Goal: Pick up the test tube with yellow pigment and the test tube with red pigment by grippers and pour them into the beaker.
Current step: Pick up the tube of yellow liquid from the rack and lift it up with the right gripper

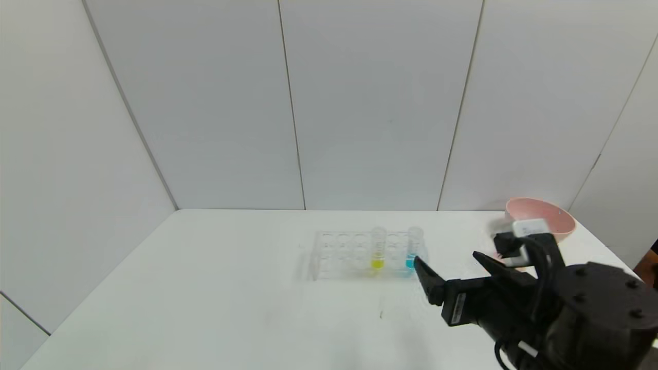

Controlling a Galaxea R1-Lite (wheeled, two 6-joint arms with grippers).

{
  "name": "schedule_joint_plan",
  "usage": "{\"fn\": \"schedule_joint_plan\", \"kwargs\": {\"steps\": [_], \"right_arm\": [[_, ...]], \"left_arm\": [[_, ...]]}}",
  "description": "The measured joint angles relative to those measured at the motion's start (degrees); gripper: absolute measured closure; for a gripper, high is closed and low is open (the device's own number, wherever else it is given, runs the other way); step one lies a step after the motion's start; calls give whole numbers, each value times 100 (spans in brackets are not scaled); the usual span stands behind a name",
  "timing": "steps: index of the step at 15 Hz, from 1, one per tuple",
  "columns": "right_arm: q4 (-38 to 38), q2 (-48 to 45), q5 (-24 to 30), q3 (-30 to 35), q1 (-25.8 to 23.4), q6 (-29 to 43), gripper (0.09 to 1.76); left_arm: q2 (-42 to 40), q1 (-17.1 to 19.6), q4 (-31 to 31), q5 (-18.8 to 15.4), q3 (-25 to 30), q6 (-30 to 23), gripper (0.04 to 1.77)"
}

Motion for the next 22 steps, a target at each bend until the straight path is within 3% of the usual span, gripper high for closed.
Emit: {"fn": "schedule_joint_plan", "kwargs": {"steps": [3, 6, 15, 22], "right_arm": [[-260, 686, -117, 41, 364, -16, 15], [-224, 1228, -107, -464, 450, 0, 15], [452, 2633, -84, -2460, -90, -2, 15], [564, 3233, -49, -3159, -542, -5, 15]], "left_arm": [[0, 0, 0, 0, 0, 0, 5], [0, 0, 0, 0, 0, 0, 5], [0, 0, 0, 0, 0, 0, 5], [0, 0, 0, 0, 0, 0, 5]]}}
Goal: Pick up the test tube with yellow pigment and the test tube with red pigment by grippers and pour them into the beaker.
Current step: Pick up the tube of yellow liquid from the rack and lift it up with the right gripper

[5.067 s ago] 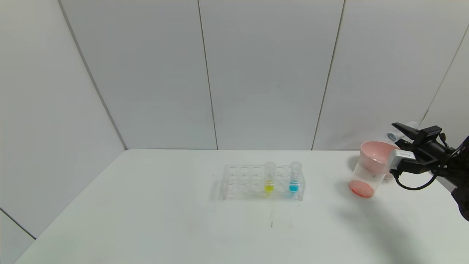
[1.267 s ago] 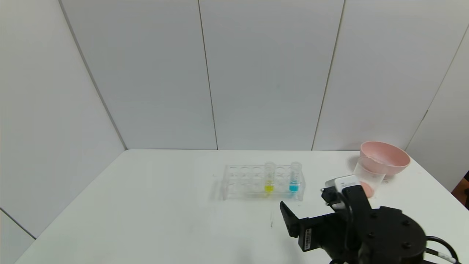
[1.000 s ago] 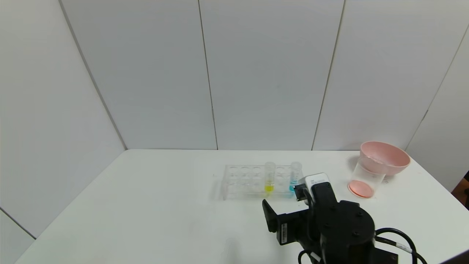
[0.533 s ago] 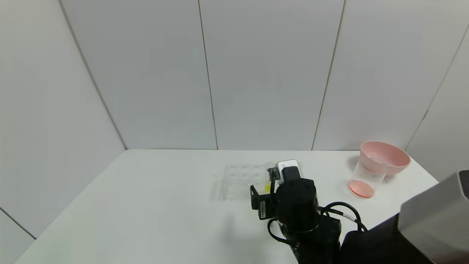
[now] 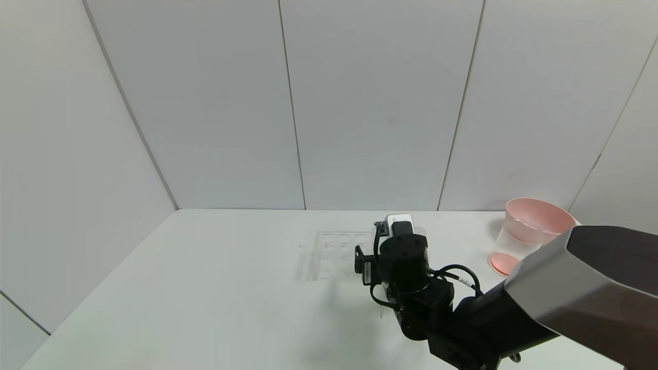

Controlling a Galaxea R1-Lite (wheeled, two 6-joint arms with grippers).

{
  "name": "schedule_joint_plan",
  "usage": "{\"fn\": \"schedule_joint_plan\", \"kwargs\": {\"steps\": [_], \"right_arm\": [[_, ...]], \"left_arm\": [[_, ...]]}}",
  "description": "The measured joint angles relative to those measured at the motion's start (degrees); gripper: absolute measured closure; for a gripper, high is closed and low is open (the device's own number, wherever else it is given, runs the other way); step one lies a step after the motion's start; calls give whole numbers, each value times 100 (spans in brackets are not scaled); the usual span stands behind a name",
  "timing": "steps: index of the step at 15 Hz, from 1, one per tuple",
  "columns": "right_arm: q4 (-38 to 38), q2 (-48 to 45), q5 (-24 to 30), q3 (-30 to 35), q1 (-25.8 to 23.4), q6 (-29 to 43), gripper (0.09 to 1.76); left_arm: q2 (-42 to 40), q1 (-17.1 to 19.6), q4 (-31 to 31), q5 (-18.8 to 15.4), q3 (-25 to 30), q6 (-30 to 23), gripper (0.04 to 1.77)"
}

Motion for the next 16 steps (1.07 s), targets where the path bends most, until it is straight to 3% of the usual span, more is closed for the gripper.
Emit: {"fn": "schedule_joint_plan", "kwargs": {"steps": [4, 8, 11, 12, 16], "right_arm": [[189, 106, -24, -212, -20, 7, 15], [200, 133, -37, -228, -9, 0, 75], [200, 139, -33, -236, 0, -2, 107], [189, 139, -20, -236, 7, -2, 130], [194, 137, -30, -239, 24, -2, 136]], "left_arm": [[0, 0, 0, 0, 0, 0, 5], [0, 0, 0, -1, 0, 0, 5], [0, 0, 0, 0, 0, 0, 5], [0, 0, 0, 0, 0, 0, 5], [0, 0, 0, 0, 0, 0, 5]]}}
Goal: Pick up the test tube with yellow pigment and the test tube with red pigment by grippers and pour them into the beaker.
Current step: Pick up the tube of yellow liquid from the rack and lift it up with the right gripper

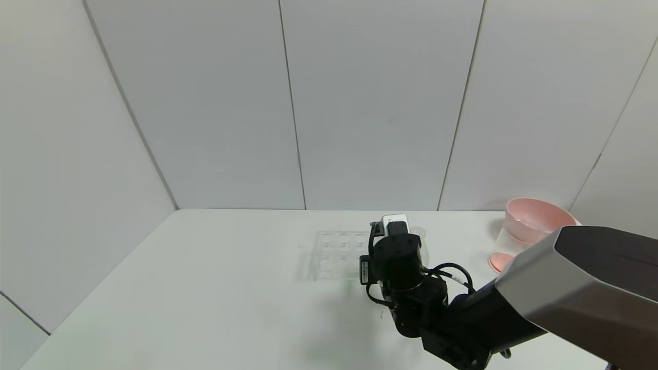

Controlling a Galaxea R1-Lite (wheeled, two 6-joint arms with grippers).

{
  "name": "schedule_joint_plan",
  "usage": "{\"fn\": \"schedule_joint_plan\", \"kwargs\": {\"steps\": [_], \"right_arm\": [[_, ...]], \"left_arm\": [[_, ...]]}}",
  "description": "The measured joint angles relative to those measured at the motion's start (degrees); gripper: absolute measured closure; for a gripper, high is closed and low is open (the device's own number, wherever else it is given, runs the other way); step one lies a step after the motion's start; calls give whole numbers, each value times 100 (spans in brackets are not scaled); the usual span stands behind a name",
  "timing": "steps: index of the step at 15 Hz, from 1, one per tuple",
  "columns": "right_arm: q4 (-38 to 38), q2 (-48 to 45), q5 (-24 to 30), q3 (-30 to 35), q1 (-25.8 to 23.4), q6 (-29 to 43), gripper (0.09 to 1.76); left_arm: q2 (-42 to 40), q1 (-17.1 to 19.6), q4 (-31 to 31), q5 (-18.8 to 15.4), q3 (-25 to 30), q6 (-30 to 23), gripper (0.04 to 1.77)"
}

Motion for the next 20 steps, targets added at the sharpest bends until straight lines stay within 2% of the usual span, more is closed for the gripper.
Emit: {"fn": "schedule_joint_plan", "kwargs": {"steps": [8, 13, 15, 18, 20], "right_arm": [[0, -190, 17, -190, 6, -226, 136], [33, -714, 594, -452, 16, -252, 136], [123, -1018, 657, -444, -17, -252, 136], [123, -1562, 629, -157, -243, -310, 136], [96, -1982, 635, 276, -697, -619, 136]], "left_arm": [[0, 0, 0, 0, 0, 0, 5], [0, 0, 0, 0, 0, 0, 5], [0, 0, 0, 0, 0, 0, 5], [0, 0, 0, 0, 0, 0, 5], [0, 0, 0, 0, 0, 0, 5]]}}
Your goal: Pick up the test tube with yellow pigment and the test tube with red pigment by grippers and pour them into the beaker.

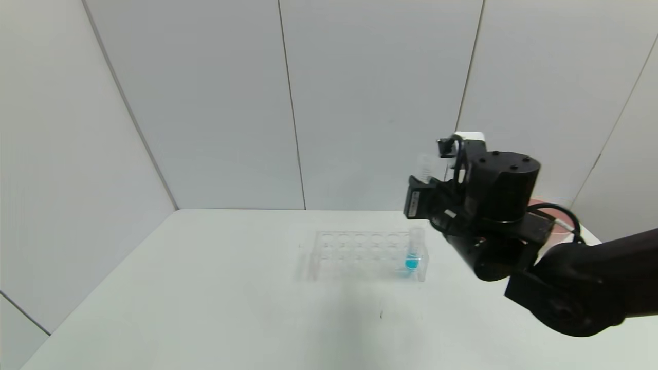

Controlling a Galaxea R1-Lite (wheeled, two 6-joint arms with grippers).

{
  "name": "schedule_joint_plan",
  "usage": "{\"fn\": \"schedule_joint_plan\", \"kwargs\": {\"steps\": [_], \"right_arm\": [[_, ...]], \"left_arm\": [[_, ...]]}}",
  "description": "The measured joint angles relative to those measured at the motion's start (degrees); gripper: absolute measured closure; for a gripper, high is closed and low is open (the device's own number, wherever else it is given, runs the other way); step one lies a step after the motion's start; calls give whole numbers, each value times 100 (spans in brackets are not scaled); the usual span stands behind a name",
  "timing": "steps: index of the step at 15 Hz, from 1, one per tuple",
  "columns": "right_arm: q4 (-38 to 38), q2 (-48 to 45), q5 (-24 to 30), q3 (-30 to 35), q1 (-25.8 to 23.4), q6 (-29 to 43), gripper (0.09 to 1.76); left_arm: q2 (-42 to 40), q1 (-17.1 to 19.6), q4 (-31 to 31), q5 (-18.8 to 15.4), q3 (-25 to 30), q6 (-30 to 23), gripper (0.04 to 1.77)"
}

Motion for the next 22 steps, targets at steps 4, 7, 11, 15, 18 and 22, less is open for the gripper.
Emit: {"fn": "schedule_joint_plan", "kwargs": {"steps": [4, 7, 11, 15, 18, 22], "right_arm": [[-244, -625, 818, 863, -1580, -686, 136], [-640, -730, 2113, 1191, -3060, -1197, 136], [-1152, -411, 3981, 1218, -4762, -3179, 136], [-1793, 138, 4504, 1229, -5313, -4799, 136], [-2671, 499, 4885, 1301, -5358, -5366, 136], [-3159, 818, 5271, 1482, -5399, -5995, 136]], "left_arm": [[0, 0, 0, 0, 0, 0, 5], [0, 0, 0, 0, 0, 0, 5], [0, 0, 0, 0, 0, 2, 5], [0, 0, 0, 0, 0, 0, 5], [0, 0, 0, 0, 0, 0, 5], [0, 0, 0, 0, 0, 0, 5]]}}
